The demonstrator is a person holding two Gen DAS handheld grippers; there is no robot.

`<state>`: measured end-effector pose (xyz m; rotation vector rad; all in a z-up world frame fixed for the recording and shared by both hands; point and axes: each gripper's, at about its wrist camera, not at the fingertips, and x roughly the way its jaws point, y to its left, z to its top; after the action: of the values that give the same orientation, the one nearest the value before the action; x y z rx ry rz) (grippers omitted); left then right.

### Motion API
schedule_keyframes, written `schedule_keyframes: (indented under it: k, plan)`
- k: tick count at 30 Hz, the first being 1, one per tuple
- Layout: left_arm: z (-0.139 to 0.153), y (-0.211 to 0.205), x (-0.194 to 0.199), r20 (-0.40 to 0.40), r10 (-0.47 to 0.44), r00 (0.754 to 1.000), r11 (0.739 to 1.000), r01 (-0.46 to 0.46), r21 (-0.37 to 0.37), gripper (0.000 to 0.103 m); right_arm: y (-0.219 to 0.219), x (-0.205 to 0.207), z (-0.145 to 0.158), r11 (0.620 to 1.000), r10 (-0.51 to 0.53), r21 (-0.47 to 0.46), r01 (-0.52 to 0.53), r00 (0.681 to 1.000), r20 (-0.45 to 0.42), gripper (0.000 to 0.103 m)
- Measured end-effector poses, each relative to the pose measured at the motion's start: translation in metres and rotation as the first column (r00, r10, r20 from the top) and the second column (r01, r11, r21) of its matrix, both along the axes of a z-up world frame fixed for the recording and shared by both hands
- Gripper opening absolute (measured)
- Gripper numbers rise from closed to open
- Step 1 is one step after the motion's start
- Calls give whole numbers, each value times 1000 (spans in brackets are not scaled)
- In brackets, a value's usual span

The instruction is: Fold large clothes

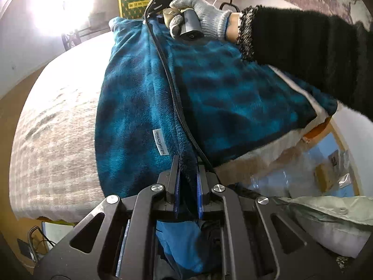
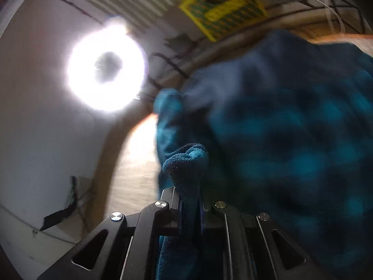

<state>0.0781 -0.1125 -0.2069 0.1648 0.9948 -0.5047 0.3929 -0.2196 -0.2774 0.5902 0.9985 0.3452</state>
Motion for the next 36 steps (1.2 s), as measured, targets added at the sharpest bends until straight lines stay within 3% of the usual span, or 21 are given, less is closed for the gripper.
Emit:
schedule_keyframes:
  k: [2,3,4,10,14,17,21,26,29,30,32,34,36]
  plan:
    - [-1,-2,0,-14,2,1000,1000,-2,-14,10,-2,2,-1,998,9,-61,-10,999,-31,20]
    - [-1,-2,-1,-20,3,1000,1000,-3,-15,11,-3,3,1,996,10,-84,-13,999,-36,33]
    - [-1,-1,-2,-27,-3,1000,1000,2,-26,12,-5,3,6,994,7,-106,-10,999,-34,39]
    - [11,8,-22,-38,-33,999,995,30,-98,12,-30,-11,54,997,12,-74,-8,999,51,43]
    - [24,21,-42,-23,-37,999,992,34,-118,12,-53,-38,100,1000,21,-23,-18,992,126,53]
    - [35,41,-52,-11,-2,1000,988,0,-154,22,-65,-64,122,999,49,-1,-49,985,163,53]
    - [39,71,-50,-15,74,997,976,-75,-205,25,-66,-117,144,993,118,9,-122,978,174,53]
    - [28,89,-47,22,128,991,975,-122,-186,25,-54,-179,132,978,200,23,-206,968,155,59]
    - [16,74,-46,46,79,996,987,-72,-145,25,-50,-201,113,976,215,10,-218,969,122,65]
    - [12,67,-46,52,62,997,991,-55,-126,25,-48,-203,105,976,217,-2,-218,970,106,66]
    - [3,51,-44,59,33,998,996,-28,-86,38,-46,-199,88,980,197,-9,-197,978,69,68]
    - [1,38,-43,86,22,996,998,-16,-65,45,-45,-191,73,985,172,-5,-172,984,37,69]
    - [2,26,-42,124,8,992,999,-4,-33,46,-44,-176,60,989,143,-35,-142,990,8,69]
